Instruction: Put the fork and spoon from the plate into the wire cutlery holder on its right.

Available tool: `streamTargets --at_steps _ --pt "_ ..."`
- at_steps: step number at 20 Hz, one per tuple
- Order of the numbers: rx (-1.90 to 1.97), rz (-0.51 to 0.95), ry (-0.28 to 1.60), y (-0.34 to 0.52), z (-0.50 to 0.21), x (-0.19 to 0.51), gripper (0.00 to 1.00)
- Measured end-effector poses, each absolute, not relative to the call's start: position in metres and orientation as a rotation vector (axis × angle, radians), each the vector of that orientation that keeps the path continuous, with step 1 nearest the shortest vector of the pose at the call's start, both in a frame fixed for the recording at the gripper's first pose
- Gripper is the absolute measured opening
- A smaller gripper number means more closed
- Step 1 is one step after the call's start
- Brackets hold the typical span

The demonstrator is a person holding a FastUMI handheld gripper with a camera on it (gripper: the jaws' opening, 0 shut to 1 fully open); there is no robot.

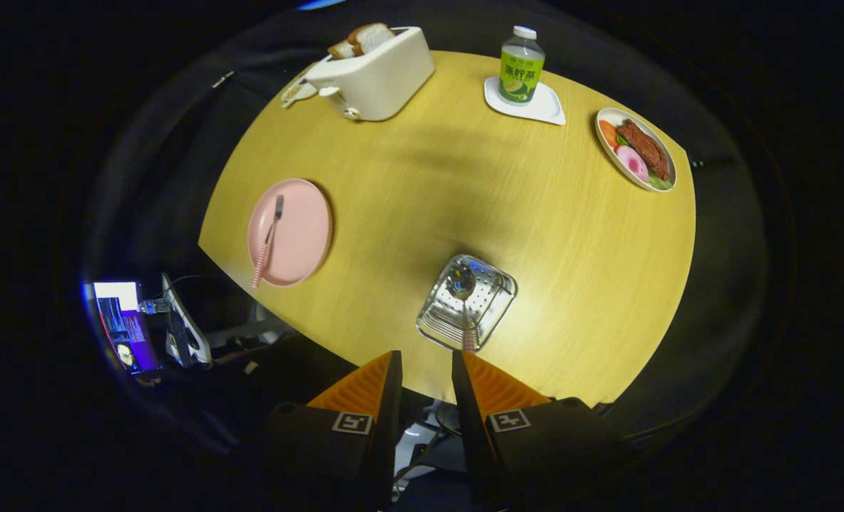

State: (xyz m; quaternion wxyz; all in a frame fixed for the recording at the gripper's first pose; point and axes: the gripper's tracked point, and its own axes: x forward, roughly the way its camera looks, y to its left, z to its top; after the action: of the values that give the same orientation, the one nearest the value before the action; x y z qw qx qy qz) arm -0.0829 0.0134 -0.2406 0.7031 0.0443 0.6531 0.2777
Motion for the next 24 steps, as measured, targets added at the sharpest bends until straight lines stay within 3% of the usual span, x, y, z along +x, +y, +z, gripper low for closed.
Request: streamTargets --at_steps 6,13,24 --pt "0.240 0.754 1.345 0.121 -0.206 -0.101 0.45" --pt "0.355 0.843 1.405 0.241 -0.215 -0.121 0.44" --pt "0.274 0.763 1.514 0.345 -0.302 -0.127 0.44"
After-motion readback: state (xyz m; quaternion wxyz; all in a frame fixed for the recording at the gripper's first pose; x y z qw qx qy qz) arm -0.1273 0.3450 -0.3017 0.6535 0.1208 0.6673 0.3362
